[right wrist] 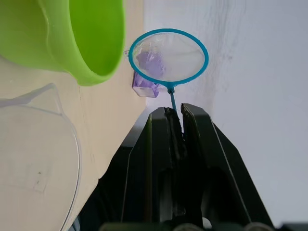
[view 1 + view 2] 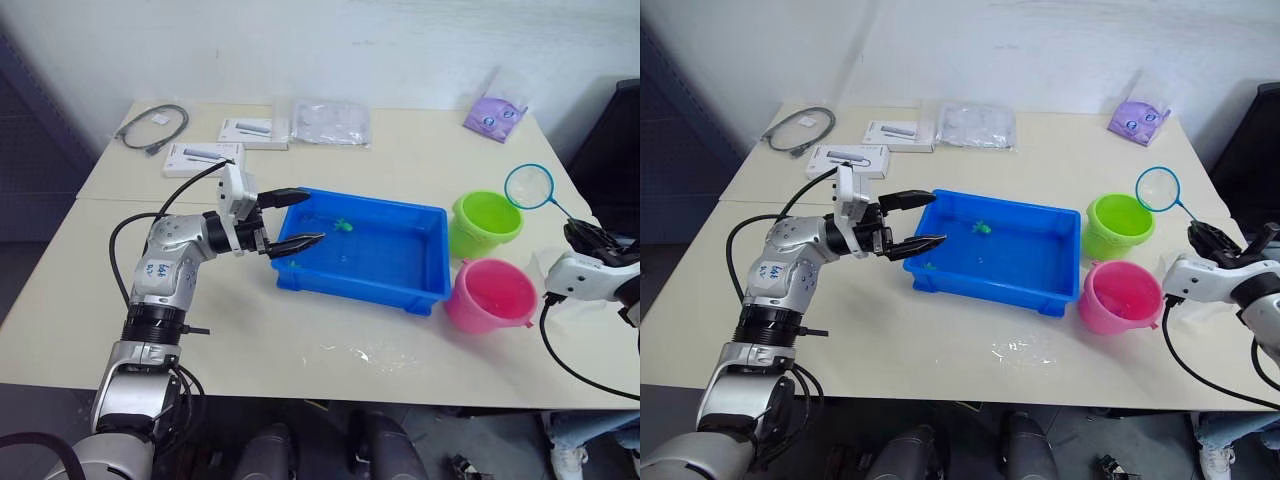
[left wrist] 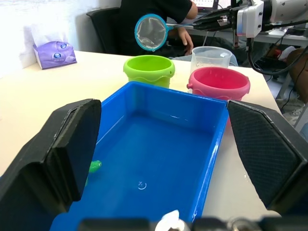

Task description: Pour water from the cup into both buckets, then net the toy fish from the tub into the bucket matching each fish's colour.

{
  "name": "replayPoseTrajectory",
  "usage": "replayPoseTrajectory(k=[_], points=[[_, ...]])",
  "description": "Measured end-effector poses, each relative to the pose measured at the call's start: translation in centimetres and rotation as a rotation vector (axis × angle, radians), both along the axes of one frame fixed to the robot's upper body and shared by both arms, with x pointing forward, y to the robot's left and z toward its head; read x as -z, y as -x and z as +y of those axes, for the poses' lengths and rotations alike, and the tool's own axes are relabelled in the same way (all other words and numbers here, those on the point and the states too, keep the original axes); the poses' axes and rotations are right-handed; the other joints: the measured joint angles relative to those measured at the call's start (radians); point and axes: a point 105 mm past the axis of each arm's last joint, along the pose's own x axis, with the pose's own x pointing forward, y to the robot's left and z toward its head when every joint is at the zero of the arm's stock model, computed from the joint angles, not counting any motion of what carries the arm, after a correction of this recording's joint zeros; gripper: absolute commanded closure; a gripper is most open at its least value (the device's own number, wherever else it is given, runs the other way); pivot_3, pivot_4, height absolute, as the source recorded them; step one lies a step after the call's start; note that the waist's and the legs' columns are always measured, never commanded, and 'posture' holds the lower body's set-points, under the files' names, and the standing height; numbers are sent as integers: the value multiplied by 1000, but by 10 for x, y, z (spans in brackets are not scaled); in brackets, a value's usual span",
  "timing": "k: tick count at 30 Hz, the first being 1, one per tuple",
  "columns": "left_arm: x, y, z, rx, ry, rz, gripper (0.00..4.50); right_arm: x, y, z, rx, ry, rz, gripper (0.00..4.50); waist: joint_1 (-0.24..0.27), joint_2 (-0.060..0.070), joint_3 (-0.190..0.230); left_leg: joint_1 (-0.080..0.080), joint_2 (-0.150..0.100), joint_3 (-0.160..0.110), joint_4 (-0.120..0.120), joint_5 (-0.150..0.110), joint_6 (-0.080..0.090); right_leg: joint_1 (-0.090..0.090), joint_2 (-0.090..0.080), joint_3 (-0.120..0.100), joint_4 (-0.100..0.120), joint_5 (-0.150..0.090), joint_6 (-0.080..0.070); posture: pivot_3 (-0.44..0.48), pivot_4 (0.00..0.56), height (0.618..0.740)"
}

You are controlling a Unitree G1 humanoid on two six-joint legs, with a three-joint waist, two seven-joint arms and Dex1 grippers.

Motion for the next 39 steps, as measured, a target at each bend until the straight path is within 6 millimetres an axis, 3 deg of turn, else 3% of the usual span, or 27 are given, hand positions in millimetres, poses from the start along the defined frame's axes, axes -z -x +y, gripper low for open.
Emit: replayPoseTrajectory(k=[4, 6, 9, 15, 23, 30, 39], points=[[3, 1, 8, -20, -22, -2, 36, -6, -3, 39, -163, -534, 92, 4500, -5, 0, 0, 6, 1, 0, -1, 0, -1, 3, 1, 1, 1, 0, -1, 0, 150, 740], [7, 1, 18, -47, -43, 4, 36, -15, -1, 69, -278, -791, 209, 4500, -4, 1, 0, 6, 2, 0, -1, 0, -1, 4, 0, 2, 2, 0, -1, 0, 150, 740], [11, 1, 35, -92, -76, 10, 36, -31, 5, 108, -388, -965, 375, 4500, 1, 1, 0, 6, 1, -2, 0, -1, 0, 4, -1, 1, 2, -1, -2, 0, 150, 740], [16, 0, 72, -195, -132, 12, 36, 5, 7, 139, -227, -1064, 769, 4500, 5, 1, 0, 4, 0, -4, -1, -2, 2, 3, -6, -1, 0, -1, -3, 0, 150, 740], [33, 9, 106, -263, -232, 66, 36, 35, 1, 153, -57, -1015, 956, 4500, 0, 1, 0, -4, 0, -4, 0, -2, 2, -5, -5, -2, 1, -1, -2, 0, 150, 740], [29, 13, 105, -263, -252, 53, 36, 43, -27, 180, -53, -1009, 966, 4500, -2, 1, 0, -6, 0, -1, 0, -2, 2, -9, -4, 0, 3, -1, -2, 0, 150, 740], [19, 16, 98, -258, -243, 38, 36, 45, -48, 197, -75, -1032, 940, 4500, -2, 1, 0, -8, -1, 0, 0, -2, 2, -11, -4, 0, 3, -1, -2, 0, 150, 740]])
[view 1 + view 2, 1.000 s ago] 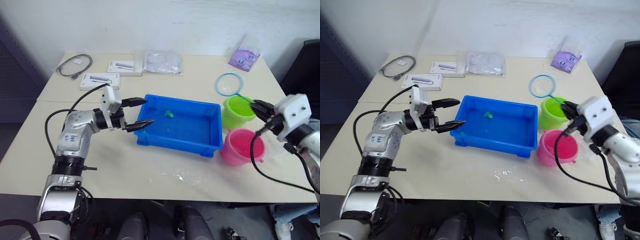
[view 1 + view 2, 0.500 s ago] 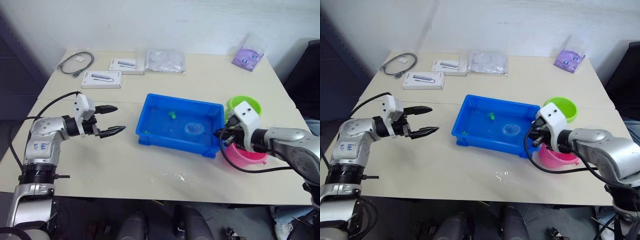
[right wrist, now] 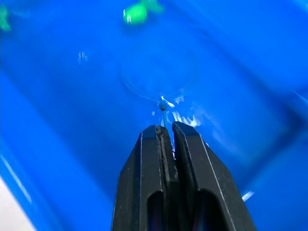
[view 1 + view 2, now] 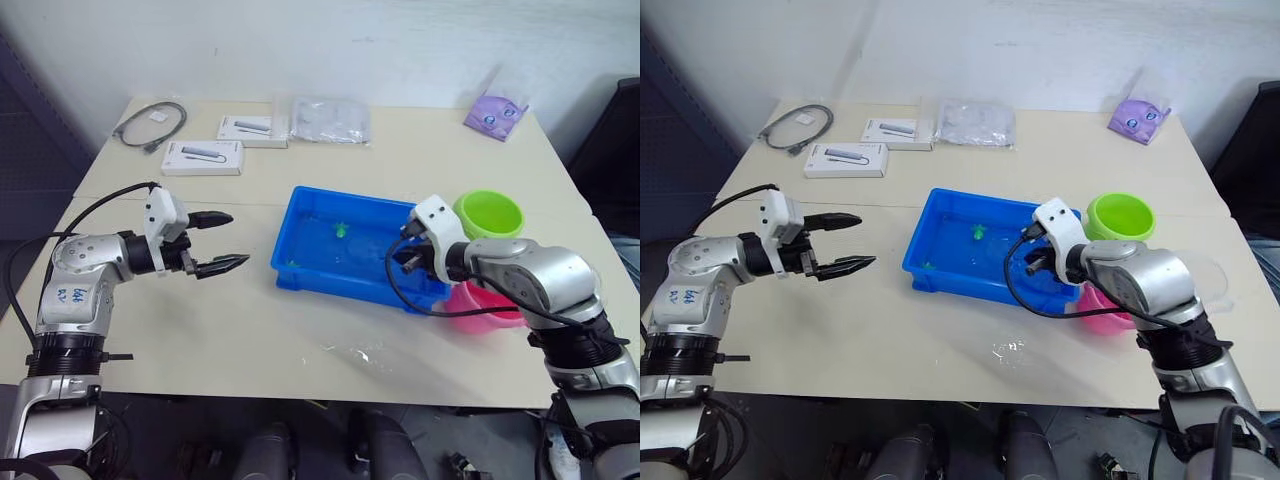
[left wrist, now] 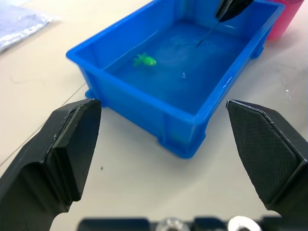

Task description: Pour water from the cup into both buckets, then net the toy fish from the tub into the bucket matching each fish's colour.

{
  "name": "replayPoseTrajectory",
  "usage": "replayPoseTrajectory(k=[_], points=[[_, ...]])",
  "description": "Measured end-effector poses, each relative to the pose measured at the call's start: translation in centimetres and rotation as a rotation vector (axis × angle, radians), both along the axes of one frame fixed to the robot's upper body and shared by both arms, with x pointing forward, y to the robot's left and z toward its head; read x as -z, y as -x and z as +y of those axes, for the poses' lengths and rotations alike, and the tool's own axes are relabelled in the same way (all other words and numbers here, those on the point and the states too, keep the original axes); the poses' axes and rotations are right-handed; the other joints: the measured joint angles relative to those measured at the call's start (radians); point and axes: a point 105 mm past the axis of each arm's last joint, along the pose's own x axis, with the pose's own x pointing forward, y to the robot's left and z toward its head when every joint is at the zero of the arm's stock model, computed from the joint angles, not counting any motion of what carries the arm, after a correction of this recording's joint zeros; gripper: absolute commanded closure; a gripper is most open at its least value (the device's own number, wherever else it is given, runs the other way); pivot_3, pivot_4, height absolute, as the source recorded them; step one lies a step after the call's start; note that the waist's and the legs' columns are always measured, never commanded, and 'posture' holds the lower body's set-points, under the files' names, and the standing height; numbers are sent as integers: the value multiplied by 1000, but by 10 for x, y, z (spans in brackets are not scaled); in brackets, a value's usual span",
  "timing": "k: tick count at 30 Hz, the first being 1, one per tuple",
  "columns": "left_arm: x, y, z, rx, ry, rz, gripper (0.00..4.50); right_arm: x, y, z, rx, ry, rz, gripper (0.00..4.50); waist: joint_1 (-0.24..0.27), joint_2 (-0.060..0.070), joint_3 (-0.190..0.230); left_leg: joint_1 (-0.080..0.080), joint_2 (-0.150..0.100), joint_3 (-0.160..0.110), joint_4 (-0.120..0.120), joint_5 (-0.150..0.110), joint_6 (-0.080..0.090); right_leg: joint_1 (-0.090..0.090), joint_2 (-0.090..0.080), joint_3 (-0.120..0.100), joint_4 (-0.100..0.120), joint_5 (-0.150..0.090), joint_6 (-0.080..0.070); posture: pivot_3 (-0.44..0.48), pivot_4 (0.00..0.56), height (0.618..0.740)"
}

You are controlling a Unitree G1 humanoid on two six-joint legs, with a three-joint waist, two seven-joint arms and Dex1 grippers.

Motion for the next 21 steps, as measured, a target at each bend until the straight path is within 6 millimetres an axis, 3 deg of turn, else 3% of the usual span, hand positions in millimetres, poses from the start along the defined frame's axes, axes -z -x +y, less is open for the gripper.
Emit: replayPoseTrajectory(k=[8, 12, 21], points=[[-5, 2, -10, 18, 14, -8, 36, 1, -13, 16, -11, -49, -57, 4500, -2, 0, 0, 0, 0, 1, 0, 0, 0, -1, 1, 1, 1, 0, 0, 0, 150, 740], [-4, 2, -11, 16, 18, 1, 36, -1, -17, 33, -32, -147, -79, 4500, -6, 0, 0, 0, 0, 1, 0, 0, 0, -2, 1, 1, 2, 0, 0, 0, 150, 740], [0, 6, -15, 21, 17, 8, 36, -21, -14, 28, -61, -234, -139, 4500, -3, 0, 0, 0, 0, 1, 0, 0, 0, -2, 1, 1, 2, 0, 0, 0, 150, 740]])
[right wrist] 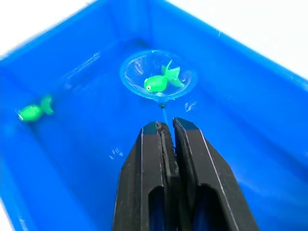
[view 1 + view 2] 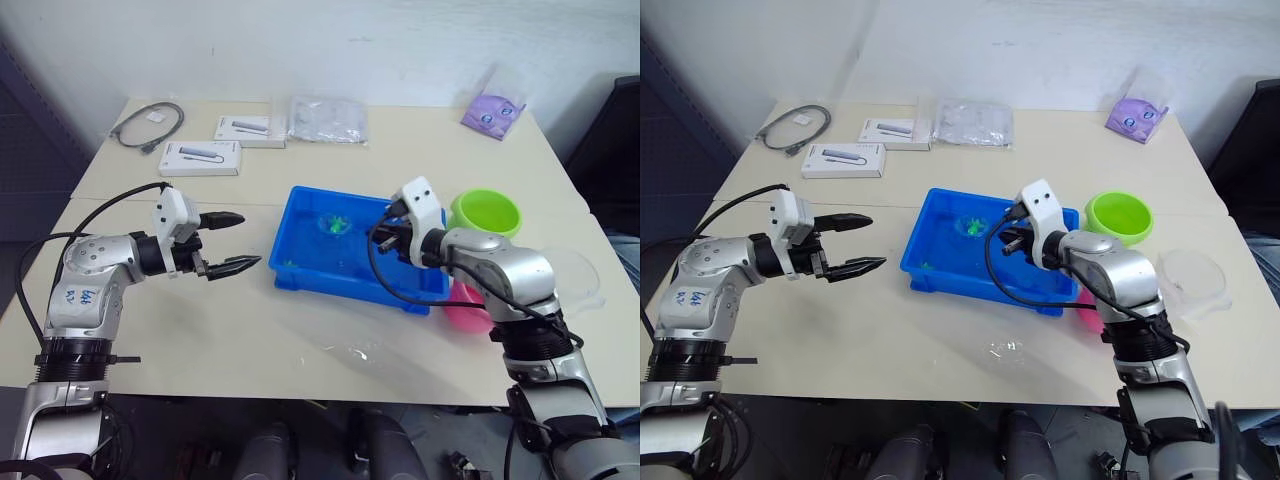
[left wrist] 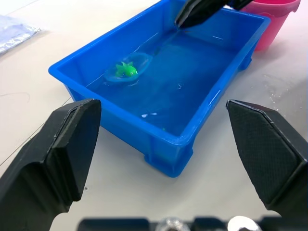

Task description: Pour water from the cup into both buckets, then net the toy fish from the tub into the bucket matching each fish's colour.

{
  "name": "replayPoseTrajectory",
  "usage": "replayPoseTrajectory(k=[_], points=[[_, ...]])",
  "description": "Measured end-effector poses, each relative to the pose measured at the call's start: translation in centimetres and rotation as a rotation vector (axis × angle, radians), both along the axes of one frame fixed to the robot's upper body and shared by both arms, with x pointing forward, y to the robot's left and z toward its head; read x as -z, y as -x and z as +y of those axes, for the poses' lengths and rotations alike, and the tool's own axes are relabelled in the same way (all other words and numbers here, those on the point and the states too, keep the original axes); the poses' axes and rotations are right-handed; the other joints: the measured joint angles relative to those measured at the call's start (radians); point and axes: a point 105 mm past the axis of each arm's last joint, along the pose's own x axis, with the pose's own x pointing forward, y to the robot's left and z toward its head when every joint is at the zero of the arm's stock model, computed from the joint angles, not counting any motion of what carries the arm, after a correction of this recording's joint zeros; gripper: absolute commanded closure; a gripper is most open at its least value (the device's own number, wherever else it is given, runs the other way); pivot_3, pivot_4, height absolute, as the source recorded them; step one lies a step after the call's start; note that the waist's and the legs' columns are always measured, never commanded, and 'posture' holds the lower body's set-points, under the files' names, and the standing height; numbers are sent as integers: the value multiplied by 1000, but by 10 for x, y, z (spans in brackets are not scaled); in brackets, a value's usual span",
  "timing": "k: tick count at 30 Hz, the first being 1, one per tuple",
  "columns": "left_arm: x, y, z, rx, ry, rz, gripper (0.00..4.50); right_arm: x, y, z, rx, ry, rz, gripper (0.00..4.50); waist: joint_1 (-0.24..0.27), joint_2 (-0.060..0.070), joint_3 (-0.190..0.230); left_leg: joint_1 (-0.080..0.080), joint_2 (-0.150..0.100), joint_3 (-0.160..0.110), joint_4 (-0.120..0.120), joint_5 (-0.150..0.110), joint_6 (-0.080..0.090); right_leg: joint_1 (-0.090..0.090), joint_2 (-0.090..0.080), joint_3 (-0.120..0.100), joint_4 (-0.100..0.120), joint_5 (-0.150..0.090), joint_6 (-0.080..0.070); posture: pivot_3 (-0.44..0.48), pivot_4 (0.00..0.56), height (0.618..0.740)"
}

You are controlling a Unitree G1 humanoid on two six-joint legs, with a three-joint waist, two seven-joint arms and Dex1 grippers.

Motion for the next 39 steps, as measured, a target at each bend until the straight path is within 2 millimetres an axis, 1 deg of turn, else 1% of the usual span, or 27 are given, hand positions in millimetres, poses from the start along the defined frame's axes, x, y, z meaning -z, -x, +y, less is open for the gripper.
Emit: replayPoseTrajectory(k=[2, 4, 8, 10, 12, 14, 16, 20, 24, 26, 30, 32, 34, 37, 39], points=[[0, 0, 0, 0, 2, -2, 36, -7, 8, -1, -38, -8, -50, 4500, 2, 0, 0, 0, 0, 0, 0, 0, 0, 0, 0, 0, 0, 0, 0, 0, 150, 740], [0, 1, -1, 1, 7, -1, 36, -12, 18, -7, -66, 8, -93, 4500, 3, 0, 0, 0, 0, 0, 0, 0, 0, 0, 0, 0, 0, 0, 0, 0, 150, 740], [0, 1, -3, 9, 24, -5, 36, -18, 32, -25, -64, 51, -147, 4500, 4, 0, 0, 0, 0, 0, 0, 0, 0, 0, 0, 0, 0, 0, 0, 0, 150, 740], [0, 1, -6, 22, 36, -12, 36, -26, 43, -37, -61, 67, -185, 4500, 5, 0, 0, 0, 0, 0, 0, 0, 0, 0, 0, 0, 0, 0, 0, 0, 150, 740], [0, 1, -9, 33, 43, -14, 36, -32, 52, -43, -69, 77, -227, 4500, 5, 0, 0, 0, 0, 0, 0, 0, 0, 0, 0, 0, -1, 0, 0, 0, 150, 740], [1, 1, -13, 50, 59, -18, 36, -35, 61, -52, -62, 91, -244, 4500, 6, 0, 0, 0, 0, 0, 0, 0, 0, 0, 0, 0, 0, 0, 0, 0, 150, 740], [-1, 1, -18, 68, 77, -26, 36, -36, 67, -65, -30, 96, -248, 4500, 7, 0, 0, 0, 0, 1, 0, 0, 0, 1, 0, 0, 0, 0, 0, 0, 150, 740], [-7, -4, -24, 92, 107, -43, 36, -38, 76, -101, 80, 131, -254, 4500, 10, 0, 0, 1, 0, 1, 0, 0, 0, 1, 0, 0, 0, 0, 0, 0, 150, 740], [-7, -6, -32, 120, 132, -42, 36, -45, 78, -130, 189, 132, -300, 4500, 12, 0, 0, 2, 0, 3, 0, 0, 0, 1, 1, 0, 0, 0, 0, 0, 150, 740], [-5, -7, -35, 132, 142, -35, 36, -44, 77, -145, 239, 163, -314, 4500, 11, 0, 0, 2, 0, 3, 0, 0, 0, 1, 1, 0, 1, 0, 0, 0, 150, 740], [-2, -6, -45, 165, 158, -30, 36, -37, 71, -186, 355, 311, -336, 4500, 11, 0, 0, 3, -1, 4, 0, 0, 1, 1, 1, 0, 1, 0, 0, 0, 150, 740], [0, -5, -49, 177, 160, -29, 36, -34, 69, -205, 390, 468, -378, 4500, 11, 0, 0, 3, -1, 4, 0, 0, 1, 1, 1, 1, 1, 0, 0, 0, 150, 740], [0, -5, -50, 179, 163, -29, 36, -32, 67, -217, 413, 556, -420, 4500, 10, 0, 0, 3, -1, 4, 0, 0, 0, 1, 1, 0, 1, 0, 0, 0, 150, 740], [0, -5, -51, 181, 164, -31, 36, -28, 65, -224, 426, 630, -468, 4500, 5, 0, 0, 4, -1, 5, 0, 1, 0, 1, 1, 0, 2, 0, 0, 0, 150, 740], [-1, -5, -51, 181, 164, -33, 36, -29, 65, -229, 436, 728, -539, 4500, 5, 0, 0, 4, 0, 5, 0, 1, 0, 1, 1, 1, 1, 0, 0, 0, 150, 740]])
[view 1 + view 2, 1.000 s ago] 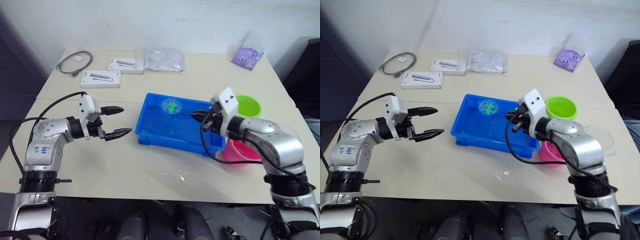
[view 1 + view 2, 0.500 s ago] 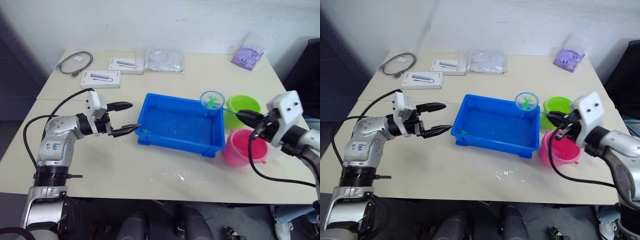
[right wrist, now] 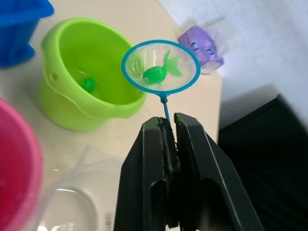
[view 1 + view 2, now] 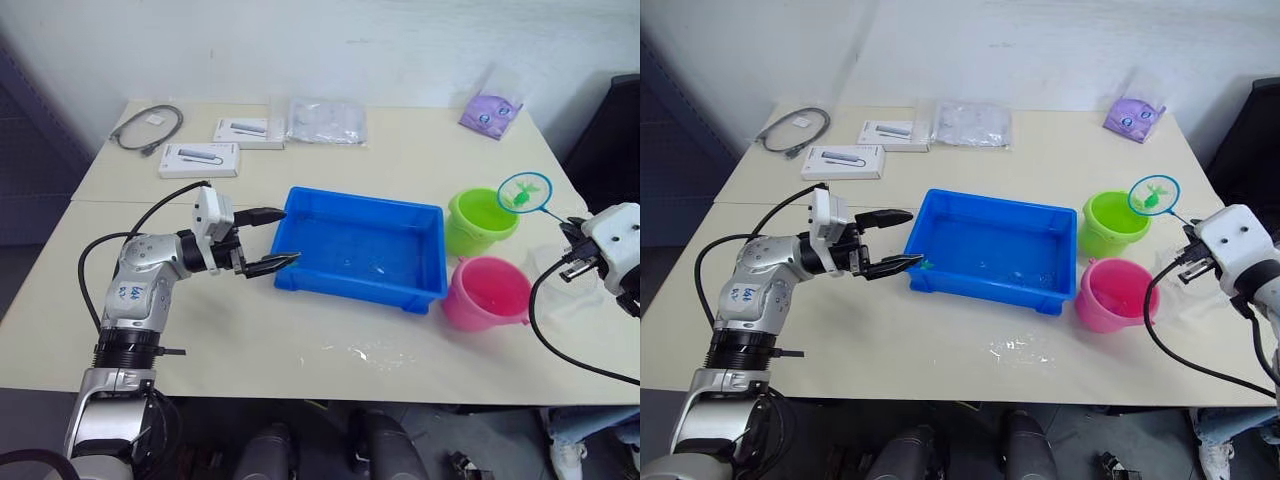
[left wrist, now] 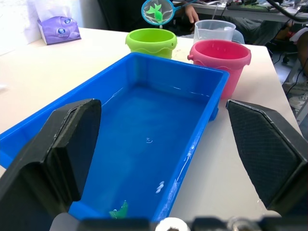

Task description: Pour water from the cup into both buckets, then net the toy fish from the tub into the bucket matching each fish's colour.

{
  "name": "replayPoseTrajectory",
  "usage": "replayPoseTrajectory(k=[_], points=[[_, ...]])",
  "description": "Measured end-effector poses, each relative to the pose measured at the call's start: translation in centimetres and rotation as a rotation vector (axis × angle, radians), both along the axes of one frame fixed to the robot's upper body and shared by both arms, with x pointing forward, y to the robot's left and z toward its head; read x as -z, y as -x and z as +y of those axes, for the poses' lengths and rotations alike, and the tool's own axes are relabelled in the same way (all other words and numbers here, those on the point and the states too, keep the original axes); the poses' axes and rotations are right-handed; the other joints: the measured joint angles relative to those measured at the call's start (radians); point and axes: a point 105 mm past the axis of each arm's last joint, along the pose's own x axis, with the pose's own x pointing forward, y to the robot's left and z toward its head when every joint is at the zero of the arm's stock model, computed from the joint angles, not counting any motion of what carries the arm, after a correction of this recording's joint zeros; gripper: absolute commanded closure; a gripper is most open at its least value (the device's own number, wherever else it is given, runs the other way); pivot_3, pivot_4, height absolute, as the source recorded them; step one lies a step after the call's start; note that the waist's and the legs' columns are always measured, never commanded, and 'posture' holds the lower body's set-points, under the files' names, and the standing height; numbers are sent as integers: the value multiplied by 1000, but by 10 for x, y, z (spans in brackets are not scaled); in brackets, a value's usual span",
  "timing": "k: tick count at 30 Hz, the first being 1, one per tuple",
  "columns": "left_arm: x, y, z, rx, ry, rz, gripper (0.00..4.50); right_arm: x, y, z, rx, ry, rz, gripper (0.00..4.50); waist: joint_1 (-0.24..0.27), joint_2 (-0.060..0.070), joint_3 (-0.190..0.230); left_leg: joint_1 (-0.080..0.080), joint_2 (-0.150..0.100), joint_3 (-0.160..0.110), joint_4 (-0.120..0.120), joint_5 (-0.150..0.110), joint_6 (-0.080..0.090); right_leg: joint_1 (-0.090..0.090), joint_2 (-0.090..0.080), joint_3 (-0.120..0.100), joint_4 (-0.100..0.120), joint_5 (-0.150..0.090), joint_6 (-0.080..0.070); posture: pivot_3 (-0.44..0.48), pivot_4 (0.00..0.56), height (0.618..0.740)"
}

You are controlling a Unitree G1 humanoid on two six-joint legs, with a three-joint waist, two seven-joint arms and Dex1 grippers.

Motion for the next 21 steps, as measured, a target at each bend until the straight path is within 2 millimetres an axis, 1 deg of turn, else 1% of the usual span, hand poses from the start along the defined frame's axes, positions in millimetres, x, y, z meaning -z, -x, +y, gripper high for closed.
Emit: replayPoseTrajectory(k=[2, 7, 14, 17, 19, 21], points=[[0, 0, 0, -1, 2, 0, 36, 4, -1, 1, -16, 91, -22, 4500, 0, 0, 0, 0, 0, 0, 0, 0, 0, 0, 0, 1, 0, 0, 0, 0, 150, 740], [1, 0, -2, -6, 9, 2, 36, 9, -1, 0, -44, 242, -65, 4500, 0, 0, 0, 0, 0, 0, 0, 0, -1, 0, 0, 2, 0, 0, 0, 0, 150, 740], [2, 0, -7, 0, 17, 3, 36, 14, -10, 8, -99, 596, -131, 4500, -2, 0, 0, 1, 0, 0, 0, 1, -2, 0, 0, 4, 0, 0, 0, 0, 150, 740], [3, 1, -8, 5, 12, 6, 36, 22, -11, 10, -130, 719, -128, 4500, -2, 0, 0, 1, 0, 0, 0, 1, -2, 0, 0, 4, 0, 0, 0, 0, 150, 740], [3, 0, -9, 2, 10, 6, 36, 21, -9, 11, -134, 752, -160, 4500, -1, 0, 0, 1, 0, 0, 0, 1, -2, 0, 0, 4, 0, 0, 0, 0, 150, 740], [3, 0, -8, -4, 10, 6, 36, 19, -9, 11, -131, 747, -181, 4500, -1, 0, 0, 1, 0, 0, 0, 1, -2, 1, 0, 4, -1, 0, 0, 0, 150, 740]])
